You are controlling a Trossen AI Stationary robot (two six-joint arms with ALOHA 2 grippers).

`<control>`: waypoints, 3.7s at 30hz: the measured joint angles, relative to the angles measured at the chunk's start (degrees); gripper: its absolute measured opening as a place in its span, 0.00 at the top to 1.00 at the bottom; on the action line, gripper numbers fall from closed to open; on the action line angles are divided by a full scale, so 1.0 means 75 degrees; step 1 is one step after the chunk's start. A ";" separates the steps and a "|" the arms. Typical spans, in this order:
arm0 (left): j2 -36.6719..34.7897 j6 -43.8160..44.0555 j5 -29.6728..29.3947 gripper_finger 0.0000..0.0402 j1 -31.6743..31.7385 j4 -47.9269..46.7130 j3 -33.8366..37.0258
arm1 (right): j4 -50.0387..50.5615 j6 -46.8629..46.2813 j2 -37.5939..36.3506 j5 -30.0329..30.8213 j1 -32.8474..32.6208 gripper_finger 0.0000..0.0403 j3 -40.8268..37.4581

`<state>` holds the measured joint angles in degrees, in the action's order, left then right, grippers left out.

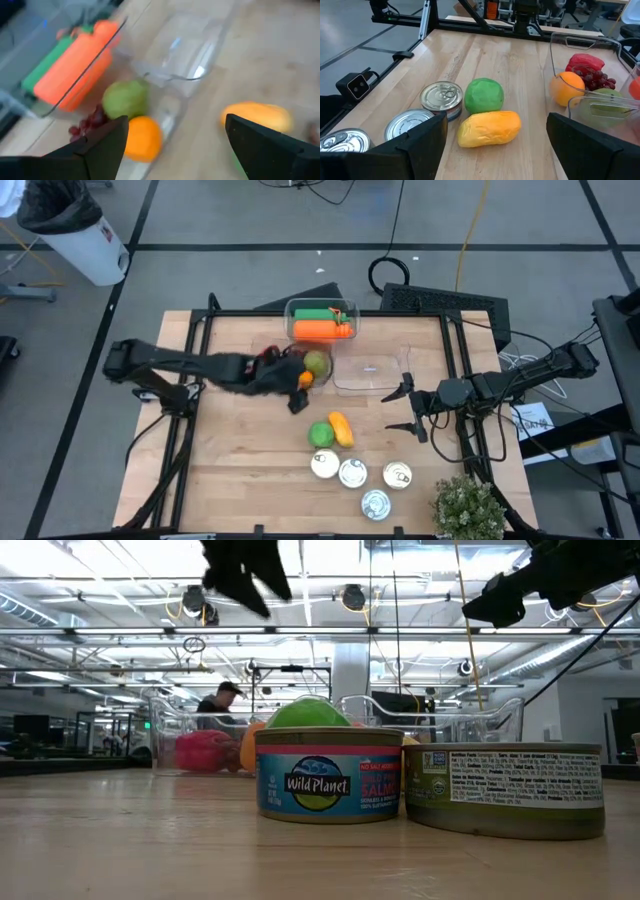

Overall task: Pick & Place Food Item
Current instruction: Put the yellow mango into the bottom left transparent bin

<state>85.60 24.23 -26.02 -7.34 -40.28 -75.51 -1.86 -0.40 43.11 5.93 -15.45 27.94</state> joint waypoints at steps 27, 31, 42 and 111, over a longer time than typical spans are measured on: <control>-0.4840 -0.2168 -0.0793 0.14 -0.1637 0.7121 0.6744 | -0.2825 -0.2013 0.3141 0.1328 -0.0591 0.21 0.0828; -0.5639 -0.2238 0.0139 0.14 -0.1392 0.8031 0.7694 | -0.1182 -0.2788 0.4685 0.2807 -0.0962 0.21 0.2356; -0.6085 -0.2212 0.0706 0.13 -0.1151 0.8543 0.8399 | 0.2991 -0.6026 0.7547 0.3230 -0.1218 0.21 0.5254; -0.2212 0.1827 0.0889 0.13 -0.1154 1.0590 0.7159 | 0.3071 -0.0411 0.6832 0.5876 -0.1606 0.48 0.5198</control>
<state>69.01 37.93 -19.35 -15.99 39.14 -21.82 21.17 -3.48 94.35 50.00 -27.50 66.93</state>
